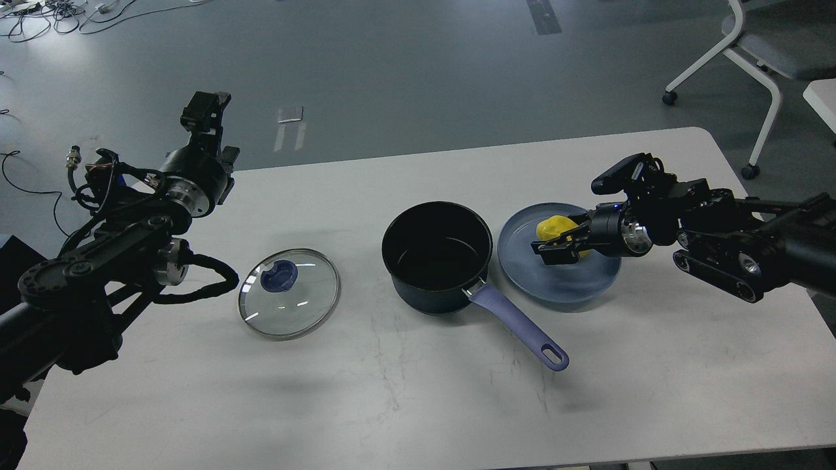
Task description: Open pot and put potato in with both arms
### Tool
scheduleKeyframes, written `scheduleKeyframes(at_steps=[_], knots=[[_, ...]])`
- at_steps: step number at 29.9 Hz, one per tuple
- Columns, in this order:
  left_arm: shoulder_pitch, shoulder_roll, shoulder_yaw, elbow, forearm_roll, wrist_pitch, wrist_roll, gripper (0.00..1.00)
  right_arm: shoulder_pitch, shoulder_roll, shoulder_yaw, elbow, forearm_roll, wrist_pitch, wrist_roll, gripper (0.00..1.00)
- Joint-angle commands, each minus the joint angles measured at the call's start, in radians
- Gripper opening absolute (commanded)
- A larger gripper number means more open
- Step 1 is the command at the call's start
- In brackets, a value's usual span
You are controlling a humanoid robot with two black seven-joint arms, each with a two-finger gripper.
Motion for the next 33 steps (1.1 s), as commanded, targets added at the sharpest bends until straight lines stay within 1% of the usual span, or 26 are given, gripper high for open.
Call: scheduleKeyframes(at_steps=[1,3,4,6,7,11,13,15,17,18,19,20,23,24,26,29,33], knots=[[0.004,0.000,0.000,0.000,0.033,0.000,-0.011,0.99,0.005,-0.001,-0.044,-0.004,0.000,-0.091,0.060,0.71],[0.009,0.000,0.000,0.000,0.036,0.001,-0.011,0.99,0.012,0.001,-0.077,-0.020,0.000,-0.118,0.078,0.70],[0.009,0.000,0.000,0.000,0.038,0.001,-0.011,0.99,0.023,0.002,-0.104,-0.035,0.000,-0.131,0.084,0.68],[0.010,0.000,0.000,0.000,0.038,0.001,-0.011,0.99,0.031,0.003,-0.129,-0.047,0.000,-0.136,0.091,0.67],[0.010,0.000,0.000,0.000,0.038,0.001,-0.011,0.99,0.032,0.003,-0.134,-0.047,0.000,-0.136,0.100,0.68],[0.010,0.000,0.000,0.000,0.038,0.000,-0.011,0.99,0.035,-0.005,-0.138,-0.046,-0.002,-0.136,0.104,0.70],[0.012,0.000,0.000,0.000,0.039,0.001,-0.010,0.99,0.052,-0.011,-0.189,-0.044,-0.003,-0.136,0.118,0.73],[0.012,0.000,0.000,0.000,0.039,0.001,-0.011,0.99,0.068,-0.019,-0.220,-0.044,-0.003,-0.138,0.118,0.73],[0.010,0.000,0.000,0.000,0.039,0.001,-0.010,0.99,0.077,-0.022,-0.238,-0.044,-0.003,-0.138,0.118,0.70],[0.012,0.000,0.000,0.000,0.039,0.001,-0.011,0.99,0.078,-0.022,-0.243,-0.044,-0.003,-0.139,0.118,0.65],[0.012,-0.002,0.000,0.000,0.039,0.001,-0.011,0.99,0.078,-0.024,-0.243,-0.044,-0.003,-0.141,0.118,0.63],[0.012,-0.002,0.000,0.000,0.039,0.001,-0.011,0.99,0.081,-0.024,-0.243,-0.046,-0.003,-0.142,0.118,0.57],[0.014,-0.002,0.000,0.000,0.041,0.003,-0.010,0.99,0.091,-0.022,-0.241,-0.047,-0.003,-0.148,0.118,0.52],[0.014,-0.005,0.000,0.000,0.039,0.003,-0.010,0.99,0.095,-0.022,-0.241,-0.049,-0.003,-0.165,0.118,0.50],[0.014,-0.008,0.000,0.000,0.041,0.003,-0.010,0.99,0.097,-0.020,-0.241,-0.049,-0.003,-0.187,0.118,0.49],[0.015,-0.008,0.000,0.000,0.039,0.005,-0.010,0.99,0.101,-0.017,-0.241,-0.051,-0.003,-0.190,0.118,0.46],[0.014,-0.009,0.000,0.000,0.039,0.005,-0.010,0.99,0.126,-0.019,-0.232,-0.043,-0.002,-0.194,0.118,0.46]])
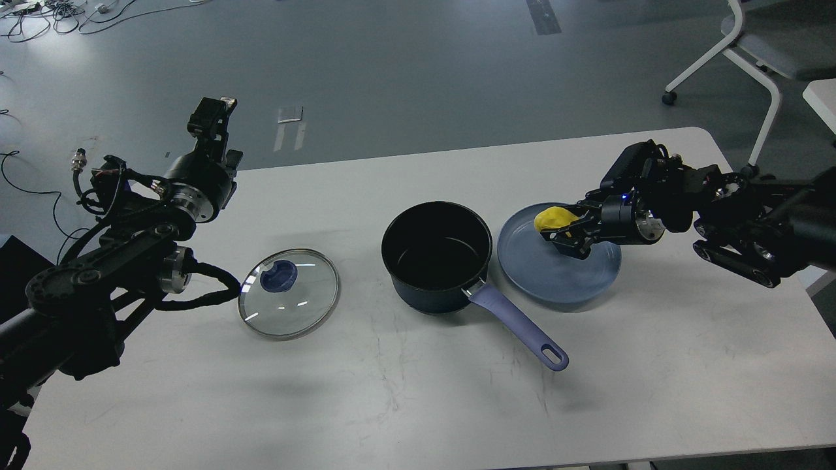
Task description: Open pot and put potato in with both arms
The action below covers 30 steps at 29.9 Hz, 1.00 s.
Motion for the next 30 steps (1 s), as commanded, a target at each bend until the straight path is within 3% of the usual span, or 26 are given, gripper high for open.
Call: scheduleKeyframes(at_steps=[1,11,21,23,25,29,30], knots=[[0.001,-0.001,0.000,0.000,0.000,-0.001,0.000,0.99,0.033,-0.002,0.009,0.011,0.003,-0.005,0.000,0.46],[-0.002,-0.023,0.000,0.000,0.002,0.002,0.000,0.99,0.264,0.045,0.012,0.110,0.006,-0.034,0.000,0.46],[-0.004,-0.020,-0.002,0.000,0.002,0.006,0.000,0.99,0.252,0.137,-0.035,0.155,0.009,-0.033,0.000,0.47],[-0.004,-0.017,-0.002,0.000,0.002,0.006,0.000,0.99,0.231,0.142,-0.058,0.155,0.012,-0.033,0.000,0.52],[-0.004,-0.015,-0.002,0.000,0.002,0.006,0.000,0.99,0.191,0.142,-0.064,0.153,0.029,-0.033,0.000,0.69],[-0.002,-0.014,-0.002,0.002,0.002,0.006,-0.001,0.99,0.160,0.142,-0.054,0.152,0.096,-0.037,0.000,0.84],[-0.001,-0.015,-0.002,0.002,0.002,0.006,-0.003,0.99,0.157,0.142,-0.054,0.155,0.136,-0.039,0.000,0.94]])
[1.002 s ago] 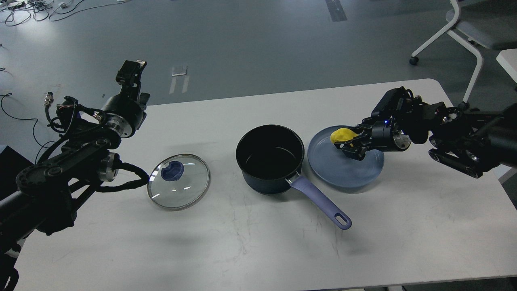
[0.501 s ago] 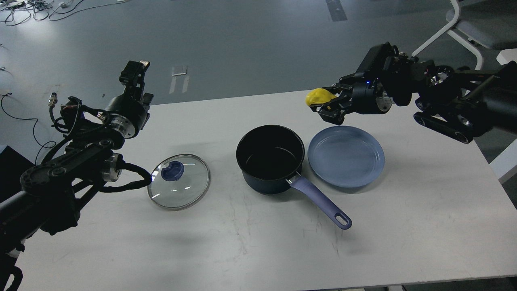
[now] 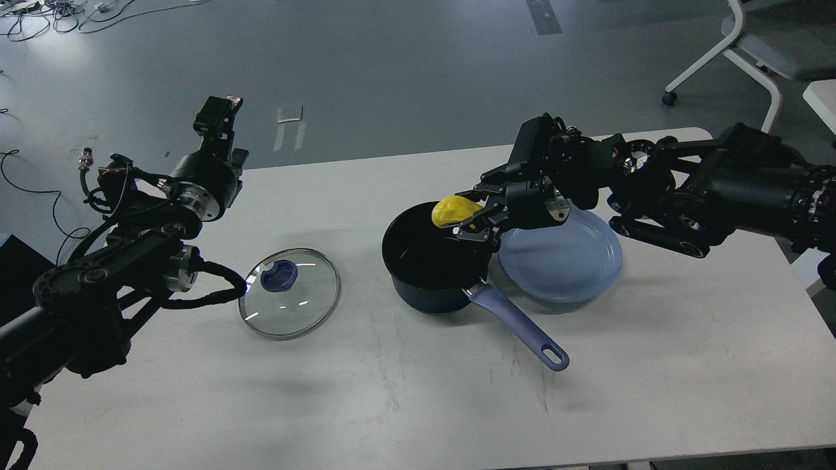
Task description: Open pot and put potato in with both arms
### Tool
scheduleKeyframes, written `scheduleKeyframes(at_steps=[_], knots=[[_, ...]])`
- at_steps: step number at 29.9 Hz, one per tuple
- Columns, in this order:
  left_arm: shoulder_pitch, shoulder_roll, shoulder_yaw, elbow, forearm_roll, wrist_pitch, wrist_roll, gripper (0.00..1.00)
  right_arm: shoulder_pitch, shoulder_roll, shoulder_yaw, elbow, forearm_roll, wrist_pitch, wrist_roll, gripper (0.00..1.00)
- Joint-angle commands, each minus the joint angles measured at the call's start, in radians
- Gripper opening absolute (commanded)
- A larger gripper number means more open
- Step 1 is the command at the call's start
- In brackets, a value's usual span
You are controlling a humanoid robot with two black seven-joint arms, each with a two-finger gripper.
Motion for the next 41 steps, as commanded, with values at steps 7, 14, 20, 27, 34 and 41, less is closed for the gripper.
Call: scheduleKeyframes(at_steps=[7,14,20,27,34,41], knots=[[0.003,0.000,0.000,0.003,0.000,0.000,-0.002,0.99,-0.017,0.004,0.067,0.007,0.141,-0.063,0.000,1.00],[0.001,0.001,-0.009,0.001,-0.002,-0.002,-0.002,0.99,-0.005,-0.016,0.192,-0.002,0.378,-0.043,0.000,1.00],[0.001,-0.010,-0.018,0.001,-0.020,-0.006,-0.002,0.99,-0.012,-0.074,0.371,0.027,0.939,0.108,0.000,1.00],[0.041,-0.013,-0.113,-0.014,-0.097,-0.135,0.009,0.99,-0.120,-0.150,0.600,0.030,1.416,0.345,-0.155,1.00],[0.092,-0.034,-0.179,-0.015,-0.178,-0.239,0.060,0.99,-0.261,-0.147,0.775,0.024,1.542,0.340,-0.303,1.00],[0.110,-0.030,-0.242,-0.015,-0.232,-0.302,0.081,0.99,-0.296,-0.139,0.795,0.027,1.542,0.357,-0.298,1.00]])
